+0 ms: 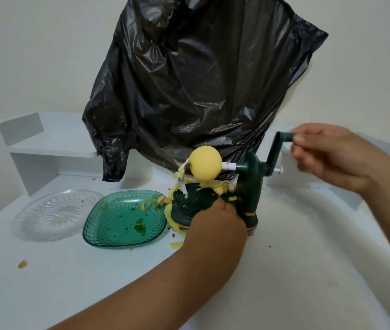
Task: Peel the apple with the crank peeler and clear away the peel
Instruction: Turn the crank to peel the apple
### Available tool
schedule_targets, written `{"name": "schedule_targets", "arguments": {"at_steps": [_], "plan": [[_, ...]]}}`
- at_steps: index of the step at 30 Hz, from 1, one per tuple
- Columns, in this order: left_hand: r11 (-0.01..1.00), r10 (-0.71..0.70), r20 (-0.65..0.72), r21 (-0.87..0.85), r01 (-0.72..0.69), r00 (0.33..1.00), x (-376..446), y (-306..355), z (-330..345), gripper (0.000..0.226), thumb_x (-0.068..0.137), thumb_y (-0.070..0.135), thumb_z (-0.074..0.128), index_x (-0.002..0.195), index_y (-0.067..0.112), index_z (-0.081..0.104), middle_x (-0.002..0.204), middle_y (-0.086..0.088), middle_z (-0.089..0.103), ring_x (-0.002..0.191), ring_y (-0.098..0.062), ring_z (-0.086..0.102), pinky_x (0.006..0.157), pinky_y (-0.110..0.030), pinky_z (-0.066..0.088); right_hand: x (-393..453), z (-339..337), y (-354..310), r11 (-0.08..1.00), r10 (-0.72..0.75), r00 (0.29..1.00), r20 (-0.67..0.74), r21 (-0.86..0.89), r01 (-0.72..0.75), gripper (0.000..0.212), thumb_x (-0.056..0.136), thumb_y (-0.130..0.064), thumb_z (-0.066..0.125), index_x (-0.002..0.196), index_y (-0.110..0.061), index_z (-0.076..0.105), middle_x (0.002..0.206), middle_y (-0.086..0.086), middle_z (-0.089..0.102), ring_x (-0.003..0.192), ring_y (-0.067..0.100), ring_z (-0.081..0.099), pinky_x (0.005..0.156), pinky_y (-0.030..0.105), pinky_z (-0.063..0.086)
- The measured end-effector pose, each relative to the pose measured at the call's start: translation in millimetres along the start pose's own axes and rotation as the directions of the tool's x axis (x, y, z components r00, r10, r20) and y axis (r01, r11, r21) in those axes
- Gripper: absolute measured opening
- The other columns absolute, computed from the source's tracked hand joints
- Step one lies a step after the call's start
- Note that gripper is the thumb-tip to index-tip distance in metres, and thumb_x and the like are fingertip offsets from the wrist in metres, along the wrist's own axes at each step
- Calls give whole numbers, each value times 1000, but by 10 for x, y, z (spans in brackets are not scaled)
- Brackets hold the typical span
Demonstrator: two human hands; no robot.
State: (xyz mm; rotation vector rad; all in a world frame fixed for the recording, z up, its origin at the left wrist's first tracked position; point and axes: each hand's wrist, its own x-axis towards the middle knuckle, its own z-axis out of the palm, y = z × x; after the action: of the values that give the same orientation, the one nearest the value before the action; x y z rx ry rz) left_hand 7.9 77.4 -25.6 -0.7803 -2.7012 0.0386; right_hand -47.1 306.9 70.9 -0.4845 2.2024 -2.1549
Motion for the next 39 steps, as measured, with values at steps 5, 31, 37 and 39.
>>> {"name": "schedule_targets", "arguments": {"at_steps": [5, 31, 37, 39], "plan": [[1000, -12, -6, -5, 12, 1000, -6, -5, 13, 29, 93, 10, 42, 121, 6, 52, 116, -10, 52, 108, -26, 43, 64, -33, 29, 228, 243, 336, 691, 223, 949, -222, -651, -315, 20, 96, -3, 46, 96, -13, 63, 74, 10, 69, 57, 18, 64, 52, 27, 43], [999, -19, -22, -47, 18, 1000, -2, -15, 49, 31, 92, 10, 48, 123, 7, 52, 115, -9, 52, 107, -25, 43, 65, -33, 30, 303, 248, 357, 941, -47, 938, -343, -330, -74, 17, 96, -10, 54, 94, -6, 70, 73, 3, 70, 66, 17, 60, 57, 27, 51], [999, -32, -67, -11, 31, 997, -36, -17, -34, 21, 79, 18, 66, 99, 12, 67, 93, -4, 62, 90, -20, 55, 55, -28, 28, -162, 95, 332, 774, 540, 825, 164, -482, -411, 24, 92, -23, 64, 84, -2, 74, 79, 23, 72, 61, 20, 65, 52, 23, 52], [999, -25, -68, -24, 23, 997, -26, 2, -30, 21, 79, 18, 67, 99, 12, 67, 92, -4, 62, 89, -20, 55, 55, -28, 27, -226, 17, 124, 888, 432, 868, 245, -284, -361, 22, 82, -23, 68, 80, -2, 74, 68, 19, 67, 53, 18, 61, 47, 22, 50]]}}
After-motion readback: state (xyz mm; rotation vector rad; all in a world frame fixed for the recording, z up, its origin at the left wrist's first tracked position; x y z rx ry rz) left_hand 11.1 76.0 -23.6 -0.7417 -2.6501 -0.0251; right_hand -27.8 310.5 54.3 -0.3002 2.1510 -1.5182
